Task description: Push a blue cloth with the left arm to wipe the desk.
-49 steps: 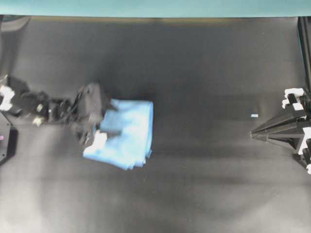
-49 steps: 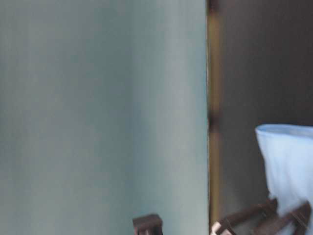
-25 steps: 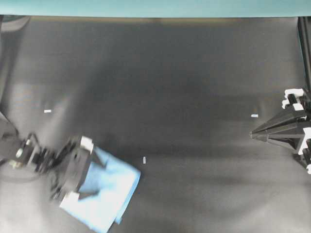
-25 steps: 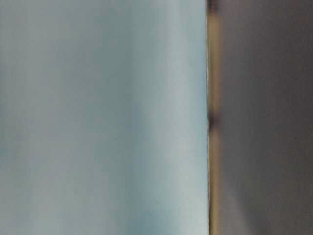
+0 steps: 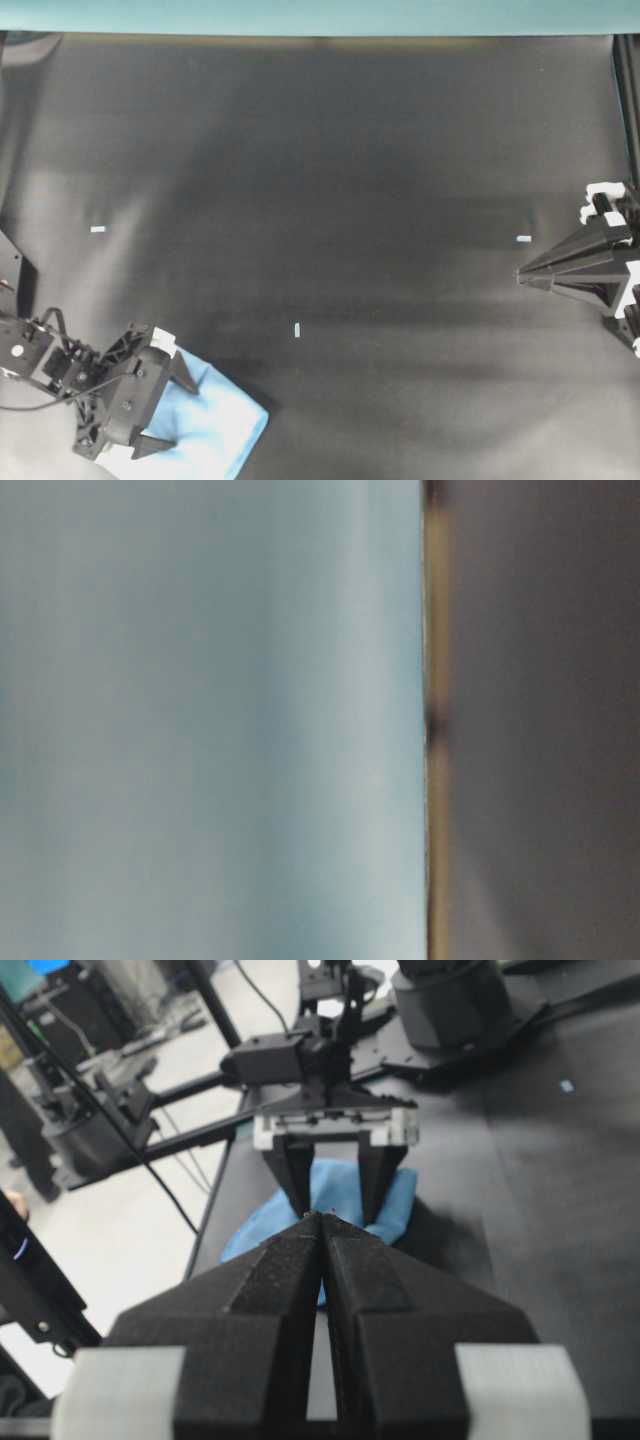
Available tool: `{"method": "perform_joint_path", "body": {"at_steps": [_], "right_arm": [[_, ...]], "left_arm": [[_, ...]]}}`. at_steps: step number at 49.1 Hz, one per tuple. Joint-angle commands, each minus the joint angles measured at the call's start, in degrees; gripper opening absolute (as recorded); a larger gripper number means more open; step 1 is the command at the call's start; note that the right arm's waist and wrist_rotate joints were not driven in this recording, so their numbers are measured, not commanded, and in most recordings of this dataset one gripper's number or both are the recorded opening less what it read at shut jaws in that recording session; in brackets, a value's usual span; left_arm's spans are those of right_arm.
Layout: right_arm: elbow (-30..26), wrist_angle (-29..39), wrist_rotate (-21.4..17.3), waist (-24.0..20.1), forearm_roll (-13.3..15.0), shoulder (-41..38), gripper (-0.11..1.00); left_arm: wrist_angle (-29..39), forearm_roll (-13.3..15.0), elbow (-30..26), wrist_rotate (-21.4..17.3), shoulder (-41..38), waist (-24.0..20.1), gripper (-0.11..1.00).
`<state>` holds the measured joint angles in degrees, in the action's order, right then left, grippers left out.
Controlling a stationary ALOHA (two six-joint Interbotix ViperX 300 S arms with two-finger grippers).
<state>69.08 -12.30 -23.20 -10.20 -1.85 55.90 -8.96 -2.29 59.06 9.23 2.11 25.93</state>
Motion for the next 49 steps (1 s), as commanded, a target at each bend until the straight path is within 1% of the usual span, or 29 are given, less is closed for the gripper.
{"method": "perform_joint_path", "body": {"at_steps": [1, 12, 21, 36, 49], "right_arm": [[-0.44, -0.62, 0.0, 0.0, -0.18, -0.18, 0.0], [-0.44, -0.44, 0.0, 0.0, -0.18, 0.53, 0.0], [-0.09, -0.35, 0.09, 0.0, -0.09, 0.7, 0.0], [0.26, -0.7, 0.09, 0.0, -0.18, 0.7, 0.0], [1.76, -0.88, 0.0, 0.0, -0.09, 0.7, 0.0]], "left_arm": [[-0.18, -0.18, -0.26, -2.11, 4.13, 0.26, 0.87], [0.18, -0.18, -0.09, -5.01, 12.39, -0.97, 0.86], [0.18, -0.18, 1.58, -7.38, 18.37, -1.23, 0.86], [0.18, -0.18, 4.04, -7.91, 23.91, -3.08, 0.86], [0.0, -0.18, 5.98, -7.91, 26.98, -3.43, 0.86]]}}
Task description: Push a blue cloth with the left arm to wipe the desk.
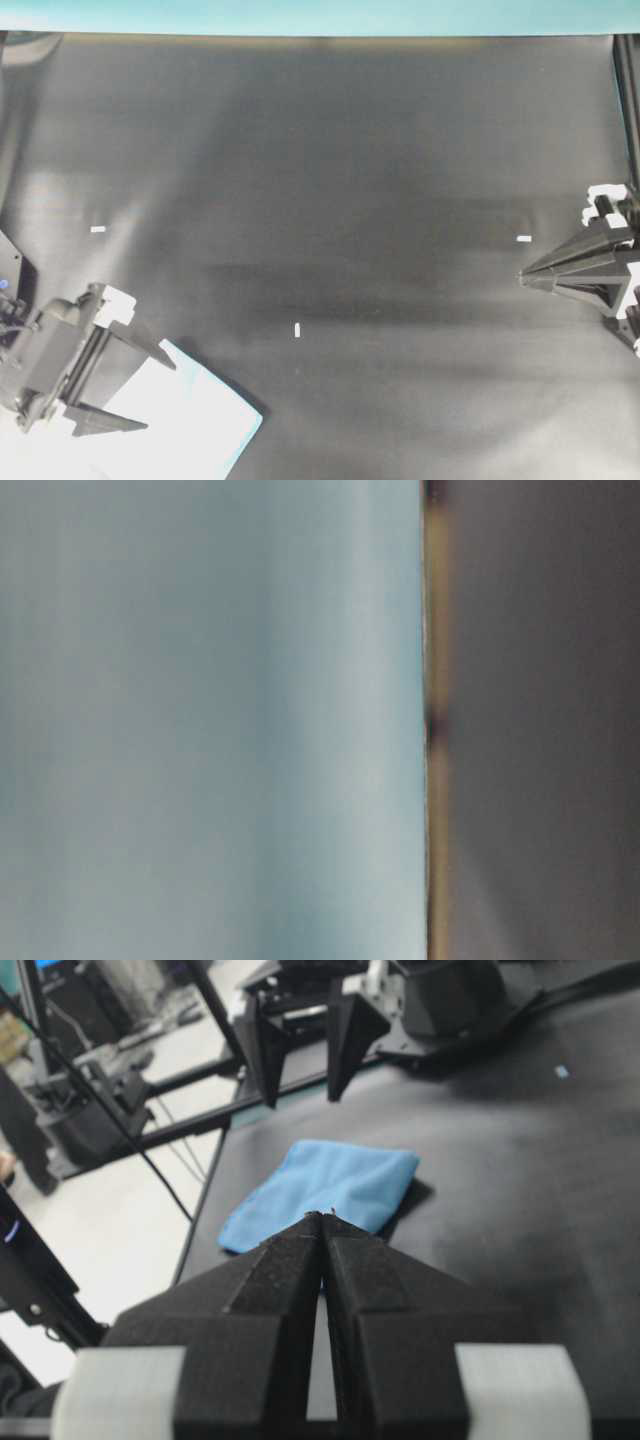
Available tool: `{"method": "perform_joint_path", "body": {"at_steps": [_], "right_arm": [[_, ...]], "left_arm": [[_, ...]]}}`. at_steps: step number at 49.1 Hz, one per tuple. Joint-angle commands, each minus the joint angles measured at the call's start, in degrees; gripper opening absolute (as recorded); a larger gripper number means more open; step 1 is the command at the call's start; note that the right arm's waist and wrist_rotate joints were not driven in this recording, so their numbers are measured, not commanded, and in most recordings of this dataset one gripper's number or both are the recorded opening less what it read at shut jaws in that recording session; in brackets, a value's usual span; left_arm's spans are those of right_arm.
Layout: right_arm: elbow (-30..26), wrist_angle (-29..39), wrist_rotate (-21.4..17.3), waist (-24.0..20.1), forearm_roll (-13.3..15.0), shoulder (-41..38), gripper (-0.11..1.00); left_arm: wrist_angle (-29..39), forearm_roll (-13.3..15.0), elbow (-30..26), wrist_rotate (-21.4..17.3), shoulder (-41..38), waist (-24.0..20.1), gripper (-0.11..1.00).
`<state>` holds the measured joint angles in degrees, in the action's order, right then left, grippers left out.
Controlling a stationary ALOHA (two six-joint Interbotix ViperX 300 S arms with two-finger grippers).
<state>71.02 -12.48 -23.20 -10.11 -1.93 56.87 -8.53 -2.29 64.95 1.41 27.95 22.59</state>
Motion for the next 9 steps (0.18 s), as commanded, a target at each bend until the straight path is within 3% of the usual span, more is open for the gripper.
{"method": "perform_joint_path", "body": {"at_steps": [1, 9], "right_arm": [[-0.09, -0.7, 0.0, 0.0, -0.09, -0.26, 0.0], [0.53, -0.44, 0.09, -0.09, 0.0, -0.26, 0.0]], "left_arm": [[-0.44, -0.18, 0.18, -0.09, 1.41, -0.09, 0.86], [-0.44, -0.26, 1.49, -0.18, 4.39, -1.05, 0.86]]}}
